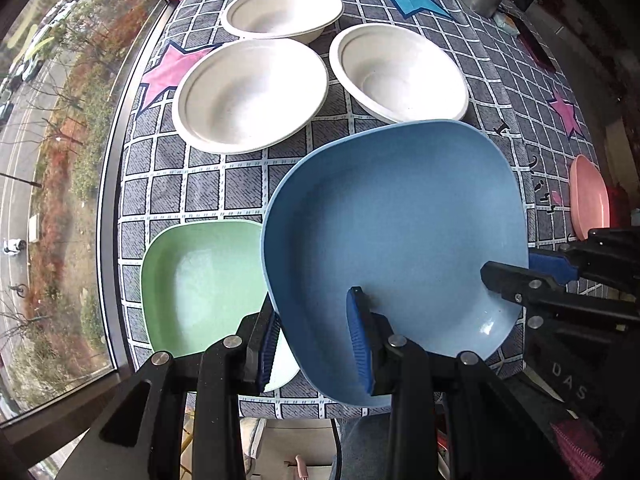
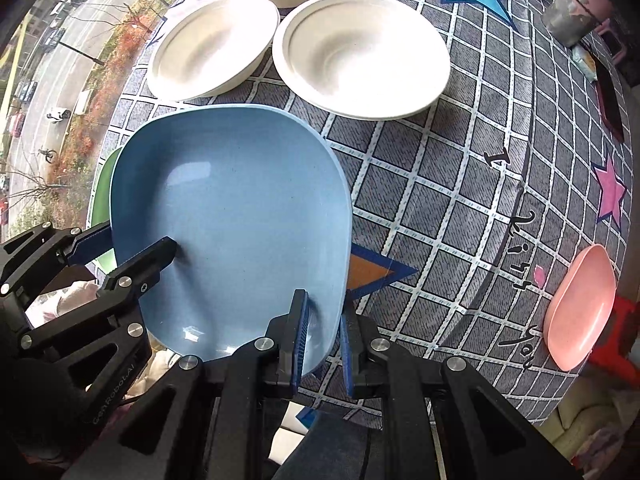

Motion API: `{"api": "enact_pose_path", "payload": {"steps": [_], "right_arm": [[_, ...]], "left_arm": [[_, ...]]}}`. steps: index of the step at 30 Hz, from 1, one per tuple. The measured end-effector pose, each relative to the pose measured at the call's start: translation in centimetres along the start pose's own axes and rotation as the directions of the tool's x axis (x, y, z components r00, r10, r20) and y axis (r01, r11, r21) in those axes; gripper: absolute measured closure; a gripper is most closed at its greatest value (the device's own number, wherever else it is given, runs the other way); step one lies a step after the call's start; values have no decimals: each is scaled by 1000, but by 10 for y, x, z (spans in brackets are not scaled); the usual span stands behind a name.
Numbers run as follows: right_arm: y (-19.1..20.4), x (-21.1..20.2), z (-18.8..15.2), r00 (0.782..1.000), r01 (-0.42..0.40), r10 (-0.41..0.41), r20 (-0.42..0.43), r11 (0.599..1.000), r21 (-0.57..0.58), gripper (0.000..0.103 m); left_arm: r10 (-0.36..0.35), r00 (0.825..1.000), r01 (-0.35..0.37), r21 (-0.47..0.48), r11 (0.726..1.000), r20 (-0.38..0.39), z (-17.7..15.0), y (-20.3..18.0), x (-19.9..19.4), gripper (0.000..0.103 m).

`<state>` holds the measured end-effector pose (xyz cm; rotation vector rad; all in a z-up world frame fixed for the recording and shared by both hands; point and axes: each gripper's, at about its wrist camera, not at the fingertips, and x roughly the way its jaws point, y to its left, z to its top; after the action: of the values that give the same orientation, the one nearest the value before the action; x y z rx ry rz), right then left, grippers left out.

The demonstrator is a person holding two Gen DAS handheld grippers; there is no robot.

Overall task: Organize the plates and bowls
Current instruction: 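Lift the blue plate, lower it onto the green plate, open both grippers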

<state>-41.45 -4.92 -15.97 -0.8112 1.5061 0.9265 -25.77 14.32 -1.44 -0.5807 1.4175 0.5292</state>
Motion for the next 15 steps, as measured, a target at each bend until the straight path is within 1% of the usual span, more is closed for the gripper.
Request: {"api": "enact_pose_path", "payload": {"steps": [4, 8, 10, 11, 15], "right_arm": [[17, -3, 10, 1000, -25, 25, -13, 999, -31, 86], [40, 2, 14, 998, -55, 53, -32, 996, -70, 86], [51, 5, 17, 996, -78, 74, -47, 993, -87, 86], [57, 8, 17, 995, -91, 86, -56, 991, -93, 86], [75, 23, 18, 987, -136, 125, -103, 985, -103, 86]], "left_arm": [[7, 1000, -7, -58, 998, -12, -11, 30, -7, 67], [25, 999, -27, -89, 996, -27, -22, 60, -15, 67], [44, 999, -46, -92, 995, -32, -28, 61, -12, 67], [53, 998, -56, -94, 994, -37, -29, 68, -12, 67], [83, 995, -89, -110, 990, -58, -25, 79, -4, 67]]}}
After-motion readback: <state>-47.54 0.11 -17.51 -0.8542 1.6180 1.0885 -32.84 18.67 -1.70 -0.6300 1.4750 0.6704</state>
